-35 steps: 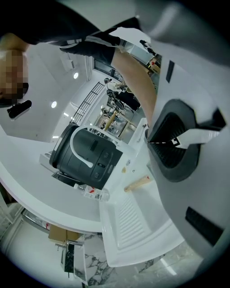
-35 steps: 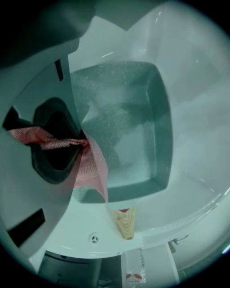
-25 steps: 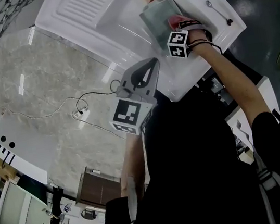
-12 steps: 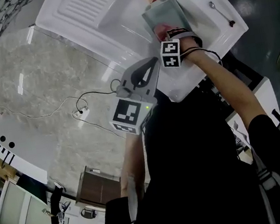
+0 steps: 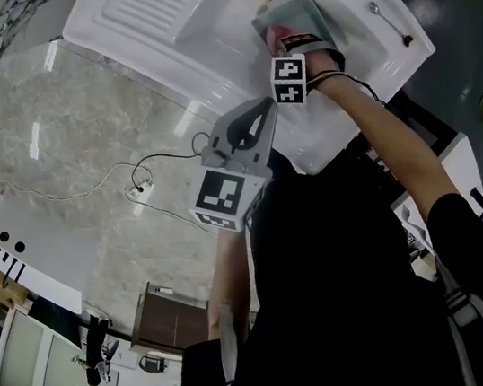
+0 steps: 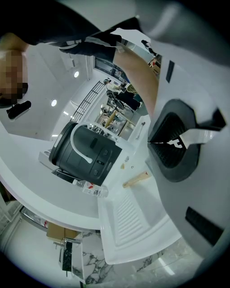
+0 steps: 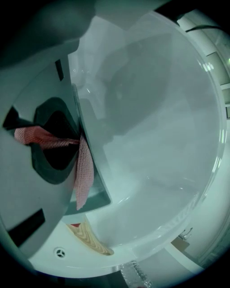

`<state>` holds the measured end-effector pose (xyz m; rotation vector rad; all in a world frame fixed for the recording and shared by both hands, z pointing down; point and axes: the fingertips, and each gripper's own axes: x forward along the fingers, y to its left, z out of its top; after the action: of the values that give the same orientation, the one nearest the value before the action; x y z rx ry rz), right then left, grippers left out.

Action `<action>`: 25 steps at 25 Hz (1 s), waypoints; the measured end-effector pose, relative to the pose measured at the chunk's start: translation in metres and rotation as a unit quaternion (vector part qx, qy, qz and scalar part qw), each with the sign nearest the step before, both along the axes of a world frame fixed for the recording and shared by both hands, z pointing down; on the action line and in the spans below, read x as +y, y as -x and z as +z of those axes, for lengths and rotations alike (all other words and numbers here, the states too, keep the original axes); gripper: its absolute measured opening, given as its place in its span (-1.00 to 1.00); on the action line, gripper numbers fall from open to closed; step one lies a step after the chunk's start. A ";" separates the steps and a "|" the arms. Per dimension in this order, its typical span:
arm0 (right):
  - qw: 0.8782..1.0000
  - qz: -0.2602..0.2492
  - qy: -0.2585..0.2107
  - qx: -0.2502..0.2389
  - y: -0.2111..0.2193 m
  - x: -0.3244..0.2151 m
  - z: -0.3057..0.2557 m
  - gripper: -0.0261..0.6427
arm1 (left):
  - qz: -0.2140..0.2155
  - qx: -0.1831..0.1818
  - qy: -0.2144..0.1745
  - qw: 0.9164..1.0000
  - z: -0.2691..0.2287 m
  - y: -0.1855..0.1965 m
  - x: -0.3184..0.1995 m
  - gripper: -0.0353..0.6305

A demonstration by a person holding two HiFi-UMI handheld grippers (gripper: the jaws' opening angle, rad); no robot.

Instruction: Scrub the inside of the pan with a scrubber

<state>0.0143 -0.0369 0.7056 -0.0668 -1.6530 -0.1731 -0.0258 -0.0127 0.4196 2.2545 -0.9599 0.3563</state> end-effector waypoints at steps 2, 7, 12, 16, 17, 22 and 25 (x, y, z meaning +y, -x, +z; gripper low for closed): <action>1.000 0.002 -0.012 -0.004 0.005 -0.013 -0.001 -0.78 | 0.000 0.001 0.000 1.000 0.000 0.002 0.000 -0.79; 0.998 0.032 -0.038 -0.023 0.022 -0.048 -0.005 -0.78 | 0.000 0.000 0.001 1.000 0.004 0.007 -0.002 -0.80; 0.995 0.054 -0.070 -0.045 0.031 -0.074 -0.012 -0.78 | -0.001 0.000 0.001 1.000 0.003 0.010 0.000 -0.79; 0.994 0.049 -0.089 -0.027 0.019 -0.083 -0.010 -0.78 | -0.003 -0.001 0.002 1.000 0.003 0.011 0.002 -0.79; 0.994 0.046 -0.098 -0.018 0.013 -0.086 -0.010 -0.78 | -0.003 -0.002 0.002 1.000 0.003 0.011 0.002 -0.79; 0.988 0.062 -0.139 0.033 -0.019 -0.104 -0.008 -0.78 | 0.000 -0.002 0.000 1.000 0.001 0.006 0.003 -0.80; 0.982 0.078 -0.164 0.057 -0.036 -0.112 -0.007 -0.78 | 0.004 -0.003 -0.002 1.000 0.001 0.000 0.006 -0.80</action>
<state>0.0502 -0.1492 0.6984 0.2965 -1.4905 -0.3142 -0.0260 -0.0066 0.4205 2.2633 -0.9558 0.3643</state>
